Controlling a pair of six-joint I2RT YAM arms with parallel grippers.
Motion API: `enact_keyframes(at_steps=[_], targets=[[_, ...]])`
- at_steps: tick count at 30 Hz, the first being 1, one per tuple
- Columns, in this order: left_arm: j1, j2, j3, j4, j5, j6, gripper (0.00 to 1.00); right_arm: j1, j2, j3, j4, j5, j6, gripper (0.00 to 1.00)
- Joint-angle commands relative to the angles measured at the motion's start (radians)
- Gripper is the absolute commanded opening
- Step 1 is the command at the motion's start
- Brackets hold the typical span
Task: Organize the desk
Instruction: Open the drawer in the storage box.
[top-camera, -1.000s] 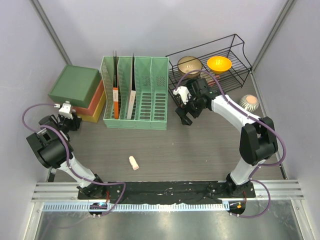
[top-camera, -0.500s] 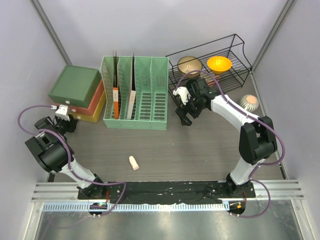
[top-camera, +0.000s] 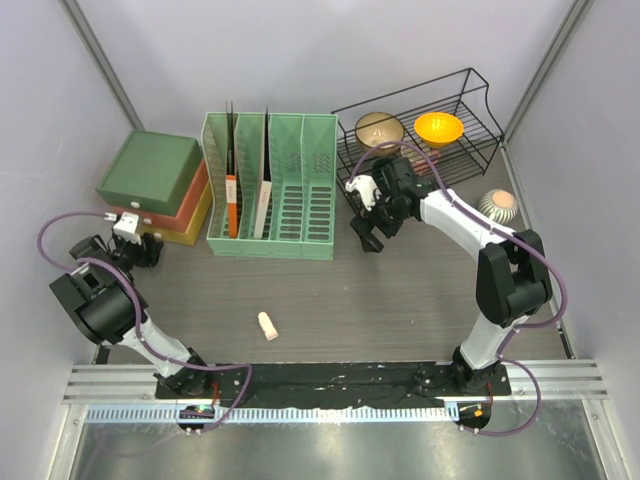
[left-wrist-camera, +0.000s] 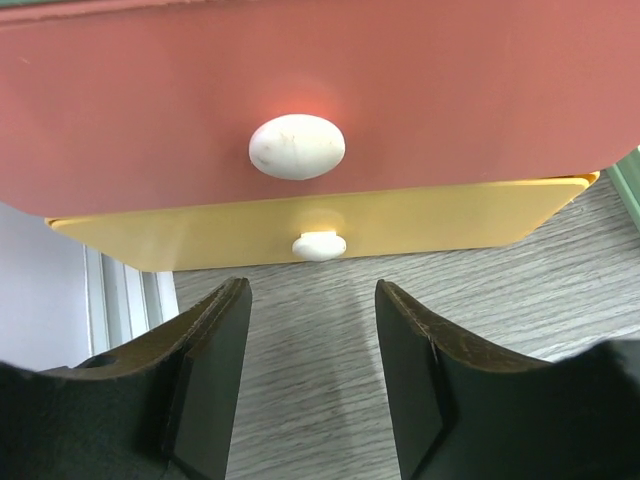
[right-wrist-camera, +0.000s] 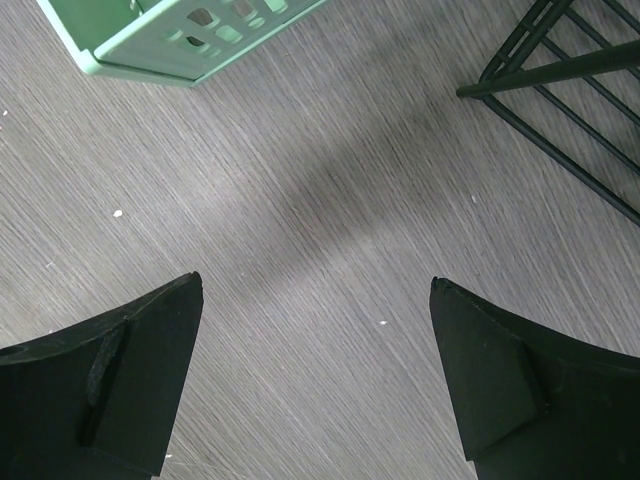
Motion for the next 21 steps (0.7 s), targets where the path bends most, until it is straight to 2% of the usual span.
enact_keyframes(at_steps=[1, 13, 21], targets=[[0.009, 0.038, 0.009, 0.087, 0.059, 0.024, 0.57, -0.003, 0.012, 0.016, 0.01, -0.021, -0.007, 1.0], [0.009, 0.125, 0.026, 0.272, 0.096, -0.059, 0.57, -0.004, 0.027, 0.026, -0.004, -0.027, -0.007, 0.99], [0.009, 0.138, 0.034, 0.282, 0.086, -0.073, 0.57, -0.003, 0.033, 0.028, -0.005, -0.028, -0.01, 1.0]])
